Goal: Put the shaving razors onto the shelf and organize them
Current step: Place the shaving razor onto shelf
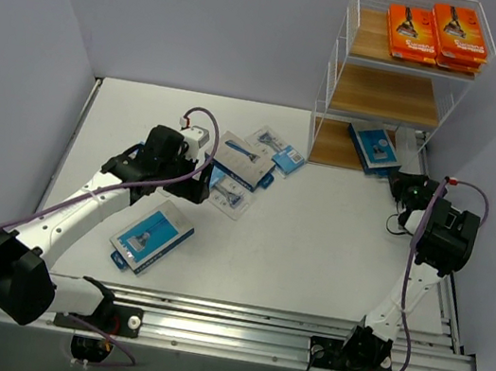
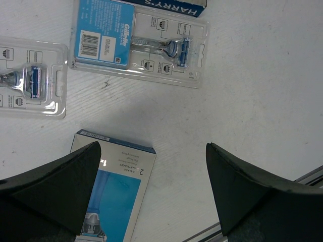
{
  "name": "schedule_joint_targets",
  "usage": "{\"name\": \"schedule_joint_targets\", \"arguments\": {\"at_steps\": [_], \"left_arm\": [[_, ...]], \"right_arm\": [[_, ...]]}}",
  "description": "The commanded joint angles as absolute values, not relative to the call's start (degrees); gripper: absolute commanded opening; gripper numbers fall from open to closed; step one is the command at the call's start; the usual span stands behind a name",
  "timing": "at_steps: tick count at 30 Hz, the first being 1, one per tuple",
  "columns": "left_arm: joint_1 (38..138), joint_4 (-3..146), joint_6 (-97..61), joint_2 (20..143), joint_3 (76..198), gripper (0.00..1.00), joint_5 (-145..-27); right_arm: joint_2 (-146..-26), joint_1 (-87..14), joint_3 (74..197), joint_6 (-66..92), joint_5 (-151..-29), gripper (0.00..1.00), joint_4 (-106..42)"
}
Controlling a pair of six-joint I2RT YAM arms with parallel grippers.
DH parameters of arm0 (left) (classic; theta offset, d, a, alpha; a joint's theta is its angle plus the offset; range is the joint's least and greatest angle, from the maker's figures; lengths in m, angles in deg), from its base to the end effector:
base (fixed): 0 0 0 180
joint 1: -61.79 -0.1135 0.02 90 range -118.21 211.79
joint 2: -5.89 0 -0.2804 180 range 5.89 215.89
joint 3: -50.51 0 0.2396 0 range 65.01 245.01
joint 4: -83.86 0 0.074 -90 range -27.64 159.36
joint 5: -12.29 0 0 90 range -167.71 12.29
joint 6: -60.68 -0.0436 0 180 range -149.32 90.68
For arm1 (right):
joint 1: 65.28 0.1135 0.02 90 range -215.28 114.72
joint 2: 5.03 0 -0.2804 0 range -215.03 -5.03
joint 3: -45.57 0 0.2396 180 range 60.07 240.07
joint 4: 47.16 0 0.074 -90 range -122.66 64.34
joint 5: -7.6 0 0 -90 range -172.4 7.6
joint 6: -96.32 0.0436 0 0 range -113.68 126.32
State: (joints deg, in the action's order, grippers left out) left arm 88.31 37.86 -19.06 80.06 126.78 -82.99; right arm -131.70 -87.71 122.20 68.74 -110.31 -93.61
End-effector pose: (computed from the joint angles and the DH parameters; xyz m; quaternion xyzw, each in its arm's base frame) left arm 0.2376 -0.1231 0.3106 0.1478 0.9074 -0.1636 0.3578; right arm 0.4271 -0.1542 0.1477 0.3554 0.6336 0.3924 0.5642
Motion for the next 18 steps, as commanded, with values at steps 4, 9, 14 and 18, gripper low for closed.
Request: {"name": "schedule_joint_targets", "arguments": {"at_steps": [4,9,14,18], "left_arm": [[88.1,38.3,-19.3,80.1,129.3,0.94,-84.2],[88.1,38.4,-19.2,80.0,129.2,0.94,-84.4],[88.1,38.5,-19.1,80.1,129.2,0.94,-84.7],[88.2,38.5,-19.1,80.2,129.2,0.94,-84.7]], "right_arm": [[-130.0,-87.4,120.3,70.4,-109.5,0.0,-98.3],[-127.9,-87.2,116.4,72.6,-106.5,0.0,-101.7],[-125.4,-85.8,112.1,74.5,-100.1,0.0,-103.8],[-123.9,-84.1,109.8,76.2,-95.7,0.0,-105.5]]}}
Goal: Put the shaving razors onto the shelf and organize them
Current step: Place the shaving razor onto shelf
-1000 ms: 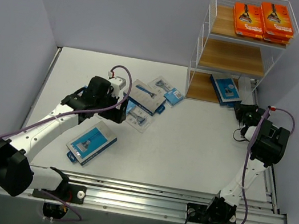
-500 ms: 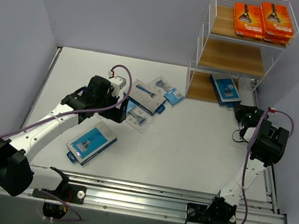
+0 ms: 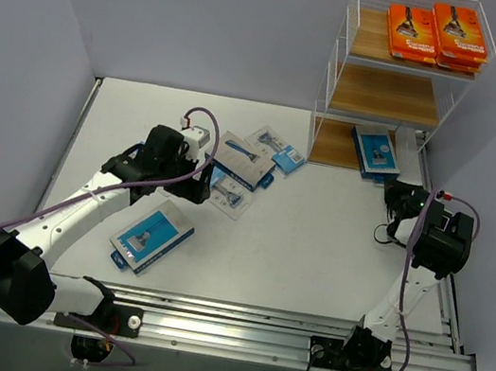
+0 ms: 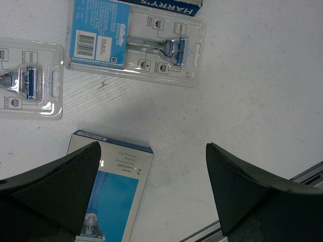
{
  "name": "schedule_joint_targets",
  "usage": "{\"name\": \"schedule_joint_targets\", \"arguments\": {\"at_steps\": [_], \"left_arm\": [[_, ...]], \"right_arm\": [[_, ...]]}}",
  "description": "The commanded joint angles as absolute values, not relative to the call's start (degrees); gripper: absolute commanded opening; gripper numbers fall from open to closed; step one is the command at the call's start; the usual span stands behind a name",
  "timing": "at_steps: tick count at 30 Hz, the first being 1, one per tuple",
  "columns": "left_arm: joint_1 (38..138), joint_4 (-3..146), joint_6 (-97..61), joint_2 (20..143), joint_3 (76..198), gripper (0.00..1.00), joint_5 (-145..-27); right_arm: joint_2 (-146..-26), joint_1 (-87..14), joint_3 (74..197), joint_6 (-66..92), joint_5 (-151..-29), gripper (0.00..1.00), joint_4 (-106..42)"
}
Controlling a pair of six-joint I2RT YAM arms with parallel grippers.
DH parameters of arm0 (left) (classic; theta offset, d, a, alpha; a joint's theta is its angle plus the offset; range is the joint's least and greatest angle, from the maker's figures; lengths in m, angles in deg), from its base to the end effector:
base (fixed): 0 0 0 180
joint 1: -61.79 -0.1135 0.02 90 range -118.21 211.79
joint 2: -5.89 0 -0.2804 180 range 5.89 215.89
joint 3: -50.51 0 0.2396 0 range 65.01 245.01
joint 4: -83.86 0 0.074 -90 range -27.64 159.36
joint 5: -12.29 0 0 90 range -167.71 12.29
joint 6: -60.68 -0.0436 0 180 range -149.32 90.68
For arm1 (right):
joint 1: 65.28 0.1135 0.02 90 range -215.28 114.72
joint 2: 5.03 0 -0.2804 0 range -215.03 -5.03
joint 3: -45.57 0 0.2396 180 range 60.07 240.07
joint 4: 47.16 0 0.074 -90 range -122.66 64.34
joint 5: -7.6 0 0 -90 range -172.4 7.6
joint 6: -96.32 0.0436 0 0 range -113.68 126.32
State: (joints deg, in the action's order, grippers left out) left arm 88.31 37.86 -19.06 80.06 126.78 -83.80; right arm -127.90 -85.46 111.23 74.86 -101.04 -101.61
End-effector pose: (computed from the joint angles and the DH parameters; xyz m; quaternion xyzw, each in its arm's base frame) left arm 0.2373 -0.1236 0.3107 0.1505 0.9067 -0.1697 0.3556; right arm 0.3963 -0.1308 0.1420 0.4196 0.5889 0.3858 0.5730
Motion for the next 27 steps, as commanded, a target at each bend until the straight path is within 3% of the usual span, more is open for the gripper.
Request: {"name": "schedule_joint_targets", "arguments": {"at_steps": [1,13,27], "left_arm": [[88.2,38.5,-19.1,80.2,129.2,0.94,-84.7],[88.2,38.7,-19.0,80.4,129.2,0.94,-85.5],[88.2,38.8,-18.9,80.9,129.3,0.94,-85.8]], "right_arm": [[-123.4,-83.8,109.5,77.1,-95.0,0.0,-105.9],[-121.0,-82.2,103.7,81.9,-84.3,0.0,-111.2],[-121.9,-81.1,106.3,83.4,-78.7,0.0,-109.2]]}}
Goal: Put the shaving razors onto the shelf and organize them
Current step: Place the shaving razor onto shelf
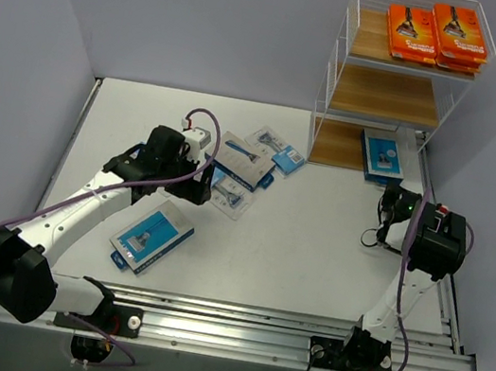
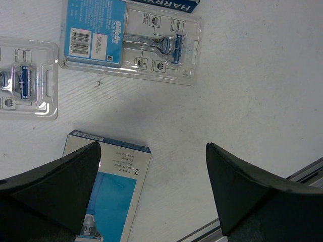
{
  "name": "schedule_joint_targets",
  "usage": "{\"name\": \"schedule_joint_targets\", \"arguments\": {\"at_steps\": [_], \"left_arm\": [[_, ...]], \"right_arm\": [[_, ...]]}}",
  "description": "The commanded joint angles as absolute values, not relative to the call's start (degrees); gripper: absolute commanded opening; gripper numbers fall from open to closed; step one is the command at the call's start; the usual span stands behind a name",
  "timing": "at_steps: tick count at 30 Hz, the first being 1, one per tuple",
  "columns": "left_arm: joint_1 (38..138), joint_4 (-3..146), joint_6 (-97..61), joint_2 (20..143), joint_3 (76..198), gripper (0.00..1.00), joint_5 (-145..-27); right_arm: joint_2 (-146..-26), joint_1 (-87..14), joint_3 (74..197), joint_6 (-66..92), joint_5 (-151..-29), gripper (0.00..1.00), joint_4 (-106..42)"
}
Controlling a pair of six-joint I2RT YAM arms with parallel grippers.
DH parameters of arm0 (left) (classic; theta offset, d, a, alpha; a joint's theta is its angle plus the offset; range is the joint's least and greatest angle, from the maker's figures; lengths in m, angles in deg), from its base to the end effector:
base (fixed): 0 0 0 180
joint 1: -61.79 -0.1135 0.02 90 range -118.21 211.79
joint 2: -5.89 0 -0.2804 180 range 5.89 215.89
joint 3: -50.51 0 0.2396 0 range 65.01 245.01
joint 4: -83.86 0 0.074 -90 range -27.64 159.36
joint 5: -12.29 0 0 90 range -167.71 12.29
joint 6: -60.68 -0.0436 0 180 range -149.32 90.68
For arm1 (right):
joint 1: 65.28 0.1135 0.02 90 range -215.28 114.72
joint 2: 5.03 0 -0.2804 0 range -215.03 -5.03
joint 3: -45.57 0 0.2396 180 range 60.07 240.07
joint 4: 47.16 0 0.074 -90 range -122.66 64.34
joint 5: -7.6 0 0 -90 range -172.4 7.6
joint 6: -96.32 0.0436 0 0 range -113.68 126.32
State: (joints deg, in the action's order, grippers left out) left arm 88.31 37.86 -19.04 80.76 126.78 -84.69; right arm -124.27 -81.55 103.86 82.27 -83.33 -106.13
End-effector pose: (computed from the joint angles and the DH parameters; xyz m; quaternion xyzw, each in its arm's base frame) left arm 0.2391 -0.1252 0.3077 0.1533 0.9083 -0.1749 0.3478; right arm 0.3754 -0.1088 0.1447 0.5144 0.5027 0.3508 0.5997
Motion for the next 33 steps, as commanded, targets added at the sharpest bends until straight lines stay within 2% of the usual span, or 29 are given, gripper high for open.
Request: {"name": "schedule_joint_targets", "arguments": {"at_steps": [1,13,33], "left_arm": [[88.2,38.8,-18.9,81.1,129.3,0.94,-86.0],[88.2,38.8,-18.9,81.7,129.3,0.94,-86.0],[88.2,38.7,-18.9,81.7,129.4,0.94,-86.4]], "right_arm": [[-122.2,-80.9,106.7,83.7,-78.6,0.0,-109.4],[-124.2,-78.1,110.6,85.0,-74.1,0.0,-108.6],[-130.1,-77.9,116.0,85.0,-78.3,0.0,-107.2]]}}
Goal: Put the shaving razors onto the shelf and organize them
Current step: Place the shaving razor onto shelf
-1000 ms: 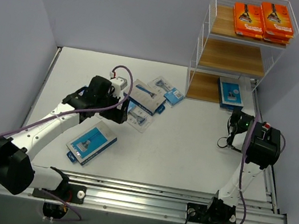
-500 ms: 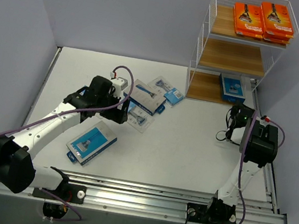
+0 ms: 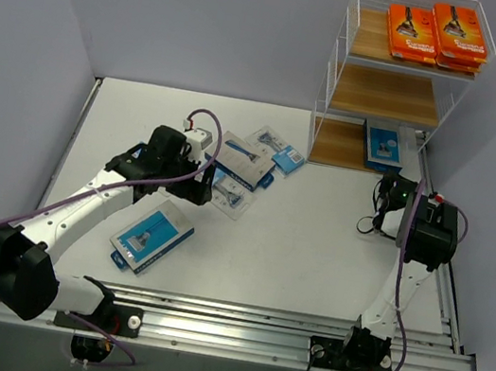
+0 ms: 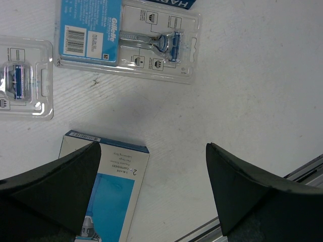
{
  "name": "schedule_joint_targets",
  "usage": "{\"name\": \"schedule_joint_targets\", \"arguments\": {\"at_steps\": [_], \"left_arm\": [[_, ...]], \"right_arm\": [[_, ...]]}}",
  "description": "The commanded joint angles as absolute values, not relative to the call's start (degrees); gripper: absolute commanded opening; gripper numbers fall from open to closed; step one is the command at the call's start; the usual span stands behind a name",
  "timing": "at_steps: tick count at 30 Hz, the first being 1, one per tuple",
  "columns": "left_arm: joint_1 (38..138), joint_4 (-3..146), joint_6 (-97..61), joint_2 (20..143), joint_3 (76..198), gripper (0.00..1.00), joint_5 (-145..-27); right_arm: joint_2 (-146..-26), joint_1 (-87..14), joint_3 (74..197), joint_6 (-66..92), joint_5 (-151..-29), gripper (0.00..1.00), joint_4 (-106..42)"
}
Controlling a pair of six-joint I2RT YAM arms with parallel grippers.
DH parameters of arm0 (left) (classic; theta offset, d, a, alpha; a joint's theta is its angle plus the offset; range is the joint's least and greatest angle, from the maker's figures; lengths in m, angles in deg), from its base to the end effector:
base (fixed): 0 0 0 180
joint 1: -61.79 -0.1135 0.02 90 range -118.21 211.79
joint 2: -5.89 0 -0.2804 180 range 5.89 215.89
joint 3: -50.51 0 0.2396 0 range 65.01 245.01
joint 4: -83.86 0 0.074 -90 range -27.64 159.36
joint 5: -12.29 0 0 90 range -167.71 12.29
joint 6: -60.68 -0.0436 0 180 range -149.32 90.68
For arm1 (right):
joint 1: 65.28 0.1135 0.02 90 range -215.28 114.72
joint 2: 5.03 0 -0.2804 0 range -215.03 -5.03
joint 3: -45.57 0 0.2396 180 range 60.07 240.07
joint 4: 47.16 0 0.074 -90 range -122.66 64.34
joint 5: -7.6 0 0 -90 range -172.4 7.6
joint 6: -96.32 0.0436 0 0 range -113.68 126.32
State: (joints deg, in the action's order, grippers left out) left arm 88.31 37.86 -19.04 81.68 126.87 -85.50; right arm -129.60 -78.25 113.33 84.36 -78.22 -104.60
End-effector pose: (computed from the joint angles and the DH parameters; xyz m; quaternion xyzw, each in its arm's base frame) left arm 0.2416 -0.1272 0.3042 0.1559 0.9103 -0.1791 0.3392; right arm 0.4161 -0.0991 0.1452 0.5194 0.4740 0.3605 0.6128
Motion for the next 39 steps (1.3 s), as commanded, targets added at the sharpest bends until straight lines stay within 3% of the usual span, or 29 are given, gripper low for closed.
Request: {"name": "schedule_joint_targets", "arguments": {"at_steps": [1,12,15,19,24,31,39], "left_arm": [[88.2,38.8,-18.9,81.8,129.4,0.94,-86.4],[88.1,38.6,-18.9,82.0,129.5,0.94,-86.3],[88.1,38.6,-18.9,82.0,129.5,0.94,-86.3],[88.1,38.5,-18.9,81.7,129.5,0.94,-86.4],[88.2,38.7,-18.9,80.9,129.3,0.94,-86.1],[88.2,38.5,-19.1,80.3,129.0,0.94,-85.6],[88.2,38.2,-19.3,80.2,128.9,0.94,-85.7]], "right_arm": [[-130.3,-77.9,116.0,85.0,-78.3,0.0,-107.5],[-132.2,-78.2,116.9,85.9,-80.0,0.0,-109.1],[-132.6,-78.3,117.3,86.0,-81.0,0.1,-109.7],[-132.0,-78.4,116.9,86.0,-81.8,0.35,-110.3],[-129.6,-78.5,116.2,84.8,-81.9,0.5,-109.1],[-126.6,-78.6,114.6,85.2,-84.4,0.57,-107.4],[-125.8,-79.2,113.2,86.6,-85.9,0.58,-106.0]]}}
